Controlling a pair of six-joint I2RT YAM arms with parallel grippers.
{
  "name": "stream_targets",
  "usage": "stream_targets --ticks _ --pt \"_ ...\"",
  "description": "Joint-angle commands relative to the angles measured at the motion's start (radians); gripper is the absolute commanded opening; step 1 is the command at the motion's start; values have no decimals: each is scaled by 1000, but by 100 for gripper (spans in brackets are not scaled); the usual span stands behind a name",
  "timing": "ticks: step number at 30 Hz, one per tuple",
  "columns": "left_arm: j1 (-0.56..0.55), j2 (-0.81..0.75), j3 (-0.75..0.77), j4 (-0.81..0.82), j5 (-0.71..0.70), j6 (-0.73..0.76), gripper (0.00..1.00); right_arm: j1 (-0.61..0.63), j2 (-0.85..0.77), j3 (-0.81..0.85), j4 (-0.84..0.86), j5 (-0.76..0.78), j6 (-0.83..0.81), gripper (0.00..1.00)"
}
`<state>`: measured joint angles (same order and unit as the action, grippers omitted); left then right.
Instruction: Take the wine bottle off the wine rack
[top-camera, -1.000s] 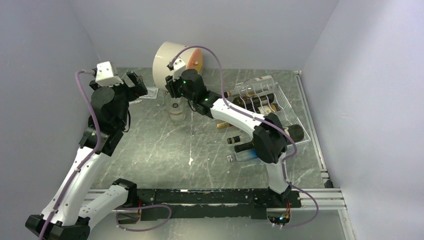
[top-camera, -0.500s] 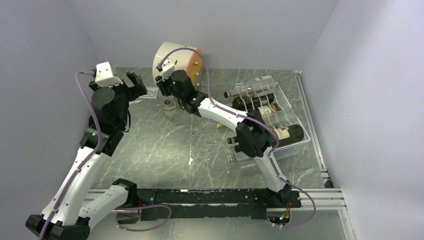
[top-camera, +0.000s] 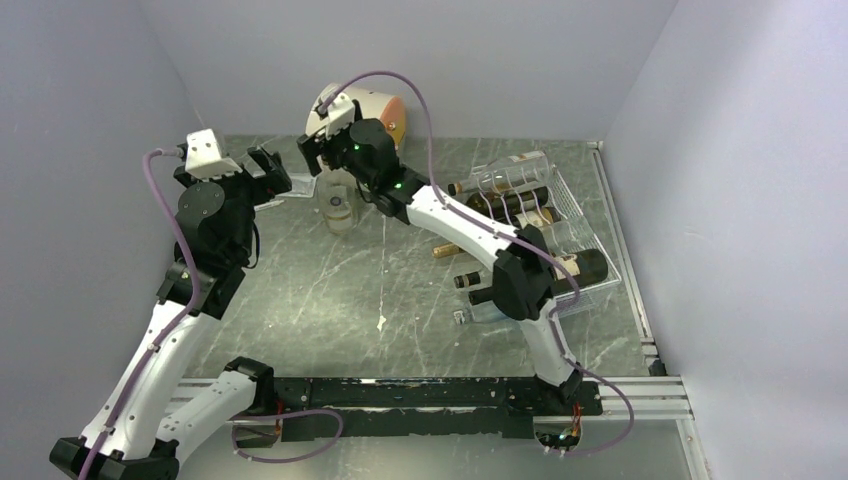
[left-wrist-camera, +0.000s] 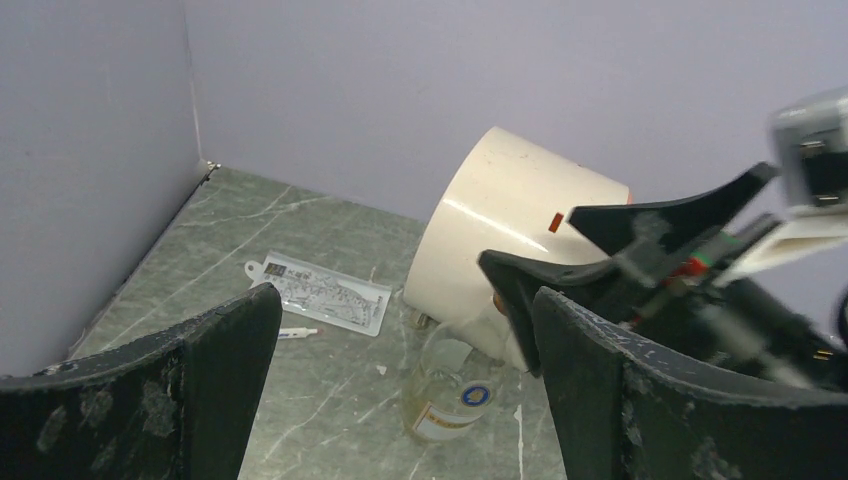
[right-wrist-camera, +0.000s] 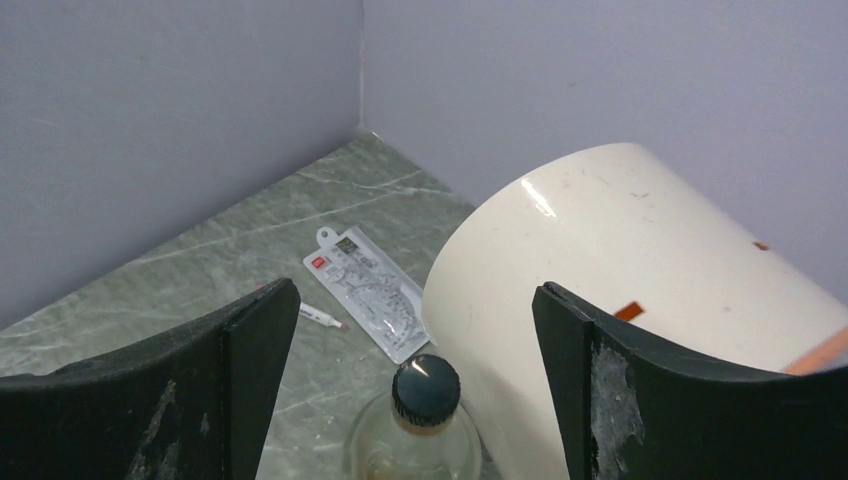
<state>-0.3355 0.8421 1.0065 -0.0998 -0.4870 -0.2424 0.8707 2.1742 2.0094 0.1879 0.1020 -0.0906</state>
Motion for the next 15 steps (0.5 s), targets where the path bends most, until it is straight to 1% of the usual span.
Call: stream_targets --ticks 1,5,6,11,13,15 --pt "0 -15 -4 37 -17 13 99 3 -188 -79 -58 27 -25 93" --pt "0 -33 -7 42 -10 12 99 -7 -392 -315 -74 70 -83 95" --pt "0 -39 -9 46 0 12 99 -14 -438 -369 -89 83 -105 98" --pt "1 -53 -12 53 47 2 99 -37 -617 -596 -150 269 -262 100" --pt "2 -48 -7 50 52 -1 99 -38 -671 -665 -194 263 -367 100" --pt "3 -41 -4 46 59 -6 99 -38 -723 -720 -269 177 -505 100"
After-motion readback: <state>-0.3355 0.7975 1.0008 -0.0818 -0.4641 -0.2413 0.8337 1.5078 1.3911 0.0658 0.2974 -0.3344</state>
